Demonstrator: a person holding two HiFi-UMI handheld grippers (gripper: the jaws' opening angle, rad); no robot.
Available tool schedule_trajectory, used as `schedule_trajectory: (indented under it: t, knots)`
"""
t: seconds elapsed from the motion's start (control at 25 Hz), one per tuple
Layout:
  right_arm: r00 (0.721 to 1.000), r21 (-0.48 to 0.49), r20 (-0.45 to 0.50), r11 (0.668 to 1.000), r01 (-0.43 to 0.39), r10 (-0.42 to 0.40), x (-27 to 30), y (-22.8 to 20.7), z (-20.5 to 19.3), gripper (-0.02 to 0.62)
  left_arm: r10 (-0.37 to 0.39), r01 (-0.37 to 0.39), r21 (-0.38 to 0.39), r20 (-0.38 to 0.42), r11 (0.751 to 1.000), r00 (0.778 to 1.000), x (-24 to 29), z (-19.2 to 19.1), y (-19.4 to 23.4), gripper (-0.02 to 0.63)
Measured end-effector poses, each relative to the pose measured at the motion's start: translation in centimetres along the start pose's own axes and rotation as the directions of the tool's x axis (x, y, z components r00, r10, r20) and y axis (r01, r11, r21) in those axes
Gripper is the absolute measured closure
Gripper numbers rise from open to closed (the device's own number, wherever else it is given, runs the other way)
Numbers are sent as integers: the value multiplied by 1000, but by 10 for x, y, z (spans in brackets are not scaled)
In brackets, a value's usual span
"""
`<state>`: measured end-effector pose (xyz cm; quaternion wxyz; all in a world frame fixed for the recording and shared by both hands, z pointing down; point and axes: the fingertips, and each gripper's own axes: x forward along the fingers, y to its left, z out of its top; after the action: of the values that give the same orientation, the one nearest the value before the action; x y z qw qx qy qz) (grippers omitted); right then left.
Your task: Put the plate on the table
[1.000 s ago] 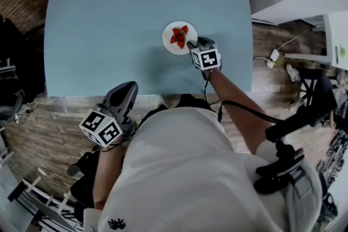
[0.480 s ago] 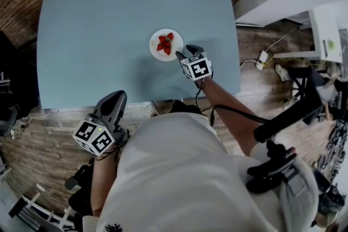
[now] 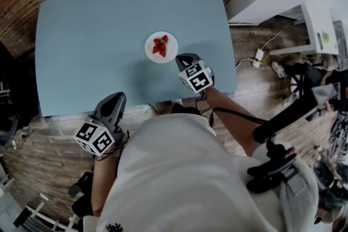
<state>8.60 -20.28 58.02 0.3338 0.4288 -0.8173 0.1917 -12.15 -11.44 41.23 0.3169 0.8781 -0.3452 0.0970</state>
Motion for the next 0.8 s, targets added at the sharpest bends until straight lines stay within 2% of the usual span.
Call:
schedule_trajectory:
  t: [0.52,0.8]
  knots:
    - [994,-94,74,993,-73,80,-47,45,33,589,6,-6,-8,-10,1000,1000,-7,-8,5,597]
    - [993,-109,97,993,-50,61,-71,58,42,589,-55,55,-7,-6,998,998,-3,-19,5,597]
